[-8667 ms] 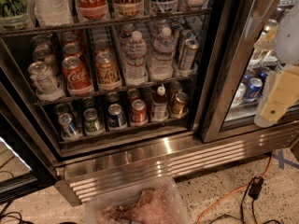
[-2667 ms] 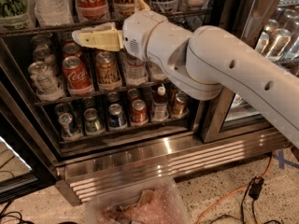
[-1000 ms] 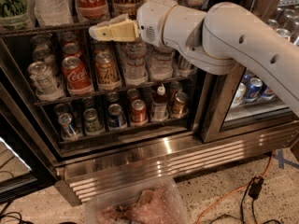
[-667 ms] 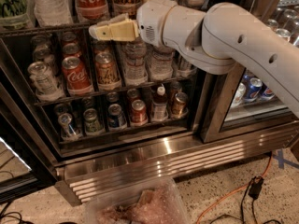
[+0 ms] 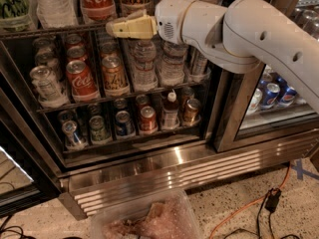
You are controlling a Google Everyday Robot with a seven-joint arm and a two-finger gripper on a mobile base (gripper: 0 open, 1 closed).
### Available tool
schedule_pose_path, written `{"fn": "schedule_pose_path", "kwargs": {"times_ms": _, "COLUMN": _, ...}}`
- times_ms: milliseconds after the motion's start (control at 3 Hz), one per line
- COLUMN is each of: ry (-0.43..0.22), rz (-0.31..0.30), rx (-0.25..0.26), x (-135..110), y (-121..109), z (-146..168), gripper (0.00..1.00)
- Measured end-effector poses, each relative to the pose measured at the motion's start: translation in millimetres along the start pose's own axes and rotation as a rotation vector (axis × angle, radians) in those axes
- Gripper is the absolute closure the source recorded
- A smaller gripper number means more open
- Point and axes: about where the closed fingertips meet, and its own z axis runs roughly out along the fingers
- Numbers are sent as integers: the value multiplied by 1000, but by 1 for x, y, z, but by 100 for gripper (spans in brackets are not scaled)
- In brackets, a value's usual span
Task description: Pick orange can from top shelf of fridge
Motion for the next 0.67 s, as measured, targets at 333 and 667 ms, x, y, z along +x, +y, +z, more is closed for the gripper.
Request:
{"fn": "schedule_pose_path", "kwargs": {"times_ms": 333, "ry": -9, "rz": -1, "rx": -2, "x": 2, "y": -6, "z": 5, "gripper": 0}}
{"fn": "schedule_pose_path", "kwargs": {"times_ms": 667, "ry": -22, "rz": -1, "rx": -16, "x": 3, "y": -8, "z": 15, "gripper": 0}}
